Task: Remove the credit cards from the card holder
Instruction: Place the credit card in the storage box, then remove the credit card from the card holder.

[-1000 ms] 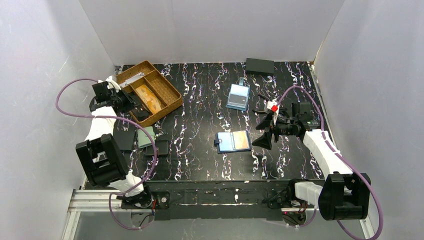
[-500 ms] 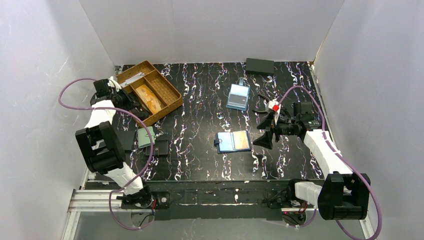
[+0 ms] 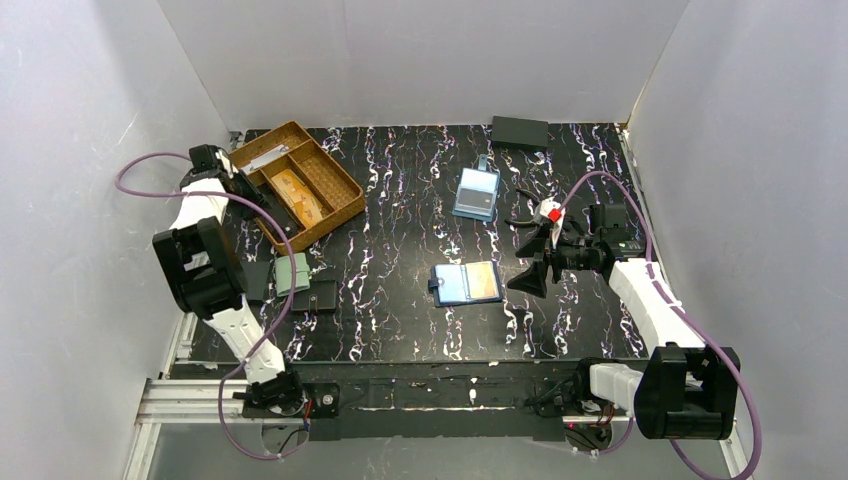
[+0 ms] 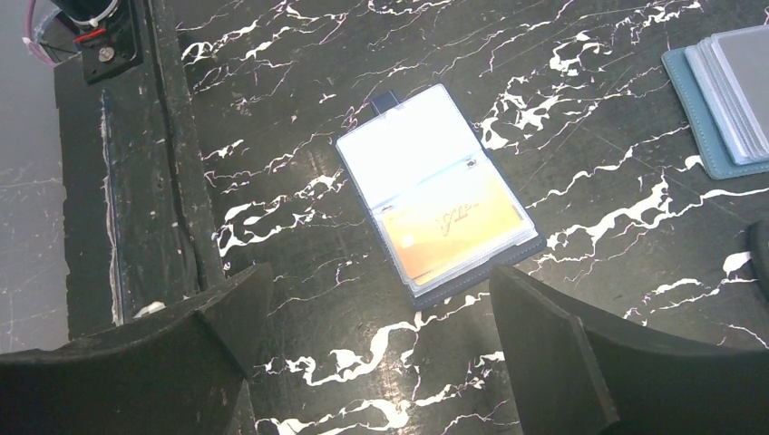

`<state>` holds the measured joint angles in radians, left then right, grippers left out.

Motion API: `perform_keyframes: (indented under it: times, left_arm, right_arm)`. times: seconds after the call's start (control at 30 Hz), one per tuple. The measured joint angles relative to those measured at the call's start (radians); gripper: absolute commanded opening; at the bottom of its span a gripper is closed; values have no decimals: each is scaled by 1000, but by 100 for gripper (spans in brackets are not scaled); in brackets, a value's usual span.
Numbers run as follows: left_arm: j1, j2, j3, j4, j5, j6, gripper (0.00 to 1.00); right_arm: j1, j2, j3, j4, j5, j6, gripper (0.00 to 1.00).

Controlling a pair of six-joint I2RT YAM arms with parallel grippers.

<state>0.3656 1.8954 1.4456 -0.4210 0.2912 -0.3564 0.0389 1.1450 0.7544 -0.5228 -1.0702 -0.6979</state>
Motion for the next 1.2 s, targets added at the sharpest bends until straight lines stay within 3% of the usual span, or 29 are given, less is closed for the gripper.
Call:
perform_keyframes:
  times: [0.2, 0.37, 0.6, 0.77, 0.9, 1.07, 1.2]
  left_arm:
    - [0, -45, -2, -76, -104, -47, 36]
    - [2, -248, -82, -41, -85, -66, 51]
    - [7, -597, -329, 133, 55, -158, 98]
    - [38, -765, -586, 327, 206, -348, 98]
    - [52, -771, -691, 394, 336, -457, 94]
    - [20, -803, -702, 419, 481, -458, 94]
    - [-121, -872, -701, 373, 525, -392, 94]
  right_arm:
    - [-6, 0, 0, -1, -7, -9, 98]
    - [-7, 0, 0, -2, -10, -14, 98]
    - [-18, -1, 0, -10, -9, -33, 98]
    - [-24, -12, 0, -25, -10, -48, 98]
    - [-34, -14, 0, -32, -11, -65, 98]
    - [-62, -14, 0, -35, -10, -72, 98]
    - [-71, -14, -8, -36, -11, -77, 98]
